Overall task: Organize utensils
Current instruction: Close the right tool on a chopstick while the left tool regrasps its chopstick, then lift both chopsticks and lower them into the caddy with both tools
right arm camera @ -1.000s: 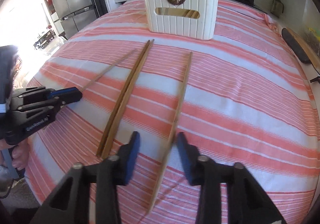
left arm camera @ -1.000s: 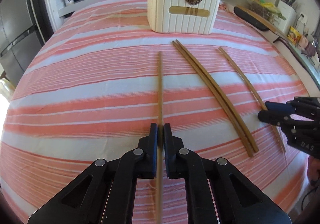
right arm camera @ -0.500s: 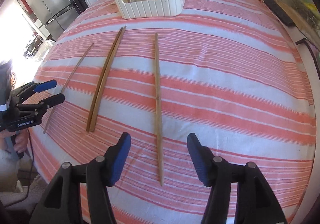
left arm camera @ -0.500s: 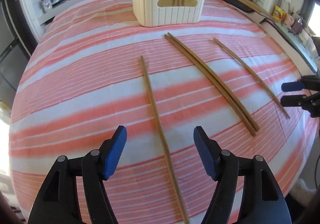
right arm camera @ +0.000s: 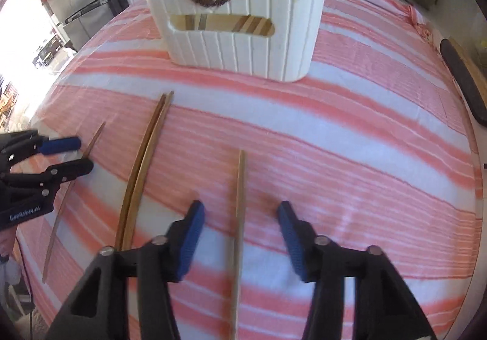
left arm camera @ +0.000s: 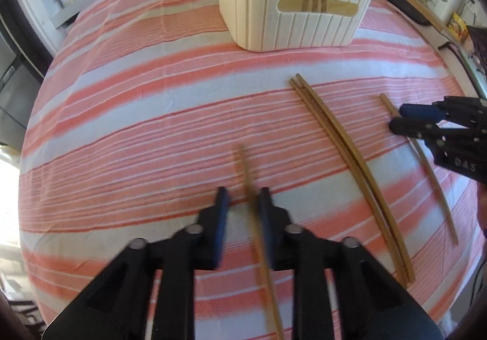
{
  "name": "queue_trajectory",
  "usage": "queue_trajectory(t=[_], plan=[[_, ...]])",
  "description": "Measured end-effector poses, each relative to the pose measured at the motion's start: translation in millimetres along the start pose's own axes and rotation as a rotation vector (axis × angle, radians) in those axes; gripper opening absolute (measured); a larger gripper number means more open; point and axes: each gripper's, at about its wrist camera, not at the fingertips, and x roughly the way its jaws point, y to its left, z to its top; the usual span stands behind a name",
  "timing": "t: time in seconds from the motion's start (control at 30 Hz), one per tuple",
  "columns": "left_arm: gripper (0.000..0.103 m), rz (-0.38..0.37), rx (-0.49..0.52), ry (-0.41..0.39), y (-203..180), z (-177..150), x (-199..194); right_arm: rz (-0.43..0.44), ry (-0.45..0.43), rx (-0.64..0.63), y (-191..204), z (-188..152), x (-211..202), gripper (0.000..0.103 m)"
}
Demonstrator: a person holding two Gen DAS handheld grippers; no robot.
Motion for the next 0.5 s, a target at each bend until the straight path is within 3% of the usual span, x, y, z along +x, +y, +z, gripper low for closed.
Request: queue_trajectory(t=[0.03, 0.07, 0.2, 0.33, 0.5], plan=[[0.005, 0.001, -0.007, -0.006, 0, 1, 0, -0.011, -0.013, 0.011, 0, 4, 1, 0.011], [0.004, 0.004, -0.014, -0.018, 1, 1, -1, 0.008, -0.023, 0.028, -1, 8, 2, 0.007], [0.004, -0.023, -0.076, -0.120, 12, -2, -28, 0.070, -0.137, 0.079, -8, 10, -28, 0.007], [0.004, -0.083, -0.112, -0.272, 25, -2, -89, 0.136, -0.315, 0.050, -4, 2, -106, 0.007], [0.004, -0.140, -0.117, -0.429, 37, 5, -163, 0.142, -0.449, -0.018, -1, -3, -189, 0.007]])
